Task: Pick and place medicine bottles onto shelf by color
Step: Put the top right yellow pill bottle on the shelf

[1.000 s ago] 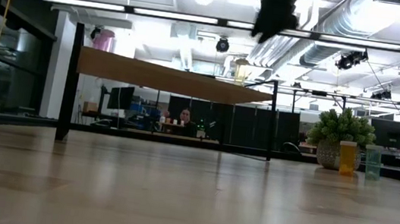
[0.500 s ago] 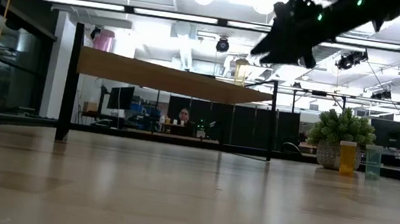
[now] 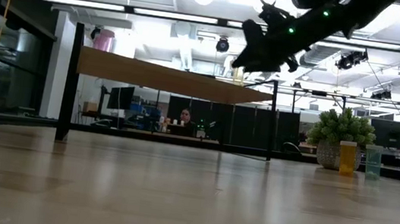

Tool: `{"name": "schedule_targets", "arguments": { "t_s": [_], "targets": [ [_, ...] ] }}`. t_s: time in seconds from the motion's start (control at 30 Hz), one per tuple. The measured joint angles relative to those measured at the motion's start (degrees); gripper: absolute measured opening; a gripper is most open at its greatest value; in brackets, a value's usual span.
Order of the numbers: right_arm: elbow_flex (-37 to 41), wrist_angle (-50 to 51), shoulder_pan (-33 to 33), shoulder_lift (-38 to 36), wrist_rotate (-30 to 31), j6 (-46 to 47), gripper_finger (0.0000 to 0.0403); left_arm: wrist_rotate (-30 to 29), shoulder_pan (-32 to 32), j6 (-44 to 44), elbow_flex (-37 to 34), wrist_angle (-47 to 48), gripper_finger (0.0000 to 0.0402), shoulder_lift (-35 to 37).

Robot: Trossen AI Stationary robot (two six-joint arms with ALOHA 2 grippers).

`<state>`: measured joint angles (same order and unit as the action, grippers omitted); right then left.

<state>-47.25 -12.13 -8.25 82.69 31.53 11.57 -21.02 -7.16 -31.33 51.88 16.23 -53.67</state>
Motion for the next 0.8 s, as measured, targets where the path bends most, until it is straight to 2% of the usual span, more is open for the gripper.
{"name": "schedule_targets", "arguments": {
  "t_s": [0.27, 0.43, 0.63, 0.8],
  "targets": [
    [-0.6, 0.8, -0.6, 0.7, -0.1, 0.5, 0.0189, 0.0, 0.0, 0.0, 0.0, 0.0, 0.0000, 0.0],
    [-0.6, 0.7, -3.0, 1.3, -0.6, 4.2, 0.0189, 0.2, 0.0, 0.0, 0.0, 0.0, 0.0000, 0.0],
    [-0.6, 0.3, -5.0, 2.6, -8.6, 6.1, 0.0189, 2.1, 0.0, 0.0, 0.0, 0.0, 0.0000, 0.0],
    [-0.6, -0.1, -5.0, 2.5, -9.0, 4.5, 0.0189, 2.4, 0.0, 0.0, 0.0, -0.1, 0.0000, 0.0]
  ]
}}
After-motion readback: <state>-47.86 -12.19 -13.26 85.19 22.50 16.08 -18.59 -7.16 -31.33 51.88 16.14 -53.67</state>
